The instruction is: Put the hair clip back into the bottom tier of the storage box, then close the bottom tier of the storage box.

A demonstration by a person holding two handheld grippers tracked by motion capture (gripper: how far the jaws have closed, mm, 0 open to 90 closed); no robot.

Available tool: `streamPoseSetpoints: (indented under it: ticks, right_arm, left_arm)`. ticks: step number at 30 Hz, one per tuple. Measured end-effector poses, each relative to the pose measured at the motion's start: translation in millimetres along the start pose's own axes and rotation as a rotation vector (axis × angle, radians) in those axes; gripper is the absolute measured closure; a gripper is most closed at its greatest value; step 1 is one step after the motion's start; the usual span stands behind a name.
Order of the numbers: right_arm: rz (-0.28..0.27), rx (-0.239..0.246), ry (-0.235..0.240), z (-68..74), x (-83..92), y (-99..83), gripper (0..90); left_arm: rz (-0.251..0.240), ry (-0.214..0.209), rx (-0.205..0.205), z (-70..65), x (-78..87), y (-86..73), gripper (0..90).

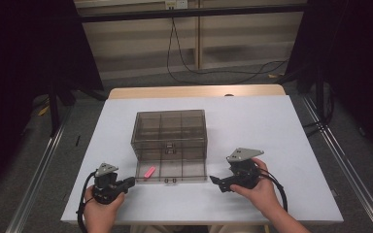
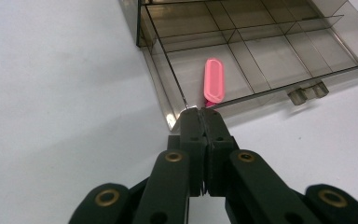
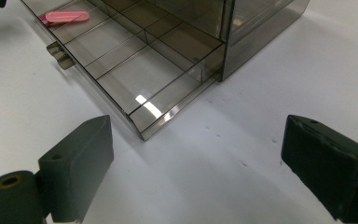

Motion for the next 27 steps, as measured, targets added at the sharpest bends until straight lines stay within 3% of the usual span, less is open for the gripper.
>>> streamPoseSetpoints:
  ticks: [27]
  right_arm:
    - [-0.025,-0.033,0.011,-3.2,1.8,9.9,11.4]
  left_arm:
    - [0.003,-0.001,-0.015,-5.9,-1.4,-4.1,88.9]
Point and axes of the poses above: each handheld gripper's, and its own axes: x roughly backward along the jaws, y roughly out of its top, z roughly to its left, the point moved 10 cm from there along -x, roughly forward along the jaws, and after that the axes turned 6 degrees about z, right-handed, at the moved point
